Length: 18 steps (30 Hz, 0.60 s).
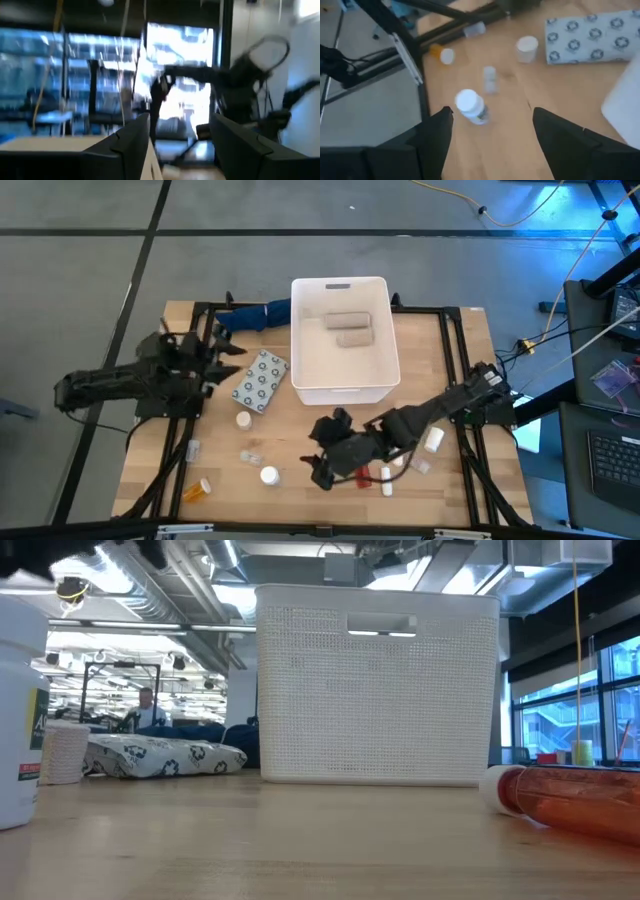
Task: Pick & place medical supplies in basket/bin
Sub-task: Put the white bandage into the bin
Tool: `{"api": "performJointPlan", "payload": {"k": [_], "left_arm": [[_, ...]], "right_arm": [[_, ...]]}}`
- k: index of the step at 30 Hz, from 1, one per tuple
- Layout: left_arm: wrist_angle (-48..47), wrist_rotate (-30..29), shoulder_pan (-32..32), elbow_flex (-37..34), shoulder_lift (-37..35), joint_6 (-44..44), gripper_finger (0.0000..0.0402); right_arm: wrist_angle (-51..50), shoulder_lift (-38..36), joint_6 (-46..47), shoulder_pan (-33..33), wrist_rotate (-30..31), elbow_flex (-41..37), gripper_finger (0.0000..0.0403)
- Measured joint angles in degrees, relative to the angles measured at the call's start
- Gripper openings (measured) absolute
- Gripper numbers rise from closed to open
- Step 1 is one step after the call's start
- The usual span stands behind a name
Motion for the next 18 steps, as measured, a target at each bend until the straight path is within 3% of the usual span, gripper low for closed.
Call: {"api": "performJointPlan", "payload": {"k": [5, 10, 14, 18], "left_arm": [[-25.5, -2.8, -5.9, 15.9, 9.5, 9.9, 0.0201], [-50.4, -14.5, -13.1, 29.3, 17.3, 12.5, 0.0201], [-63.5, -24.7, -19.9, 35.3, 22.8, 6.5, 0.0200], [-74.8, -32.7, -25.9, 36.9, 28.1, -6.1, 0.0200]], "right_arm": [[8.6, -7.7, -0.2, 0.4, -0.2, -14.1, 0.0274], [25.3, -19.0, -1.0, 2.3, 0.3, -33.3, 0.0274], [36.9, -26.1, -2.7, 3.3, 1.0, -46.3, 0.0274], [42.6, -31.1, -4.6, 3.2, 1.3, -54.6, 0.0274]]}}
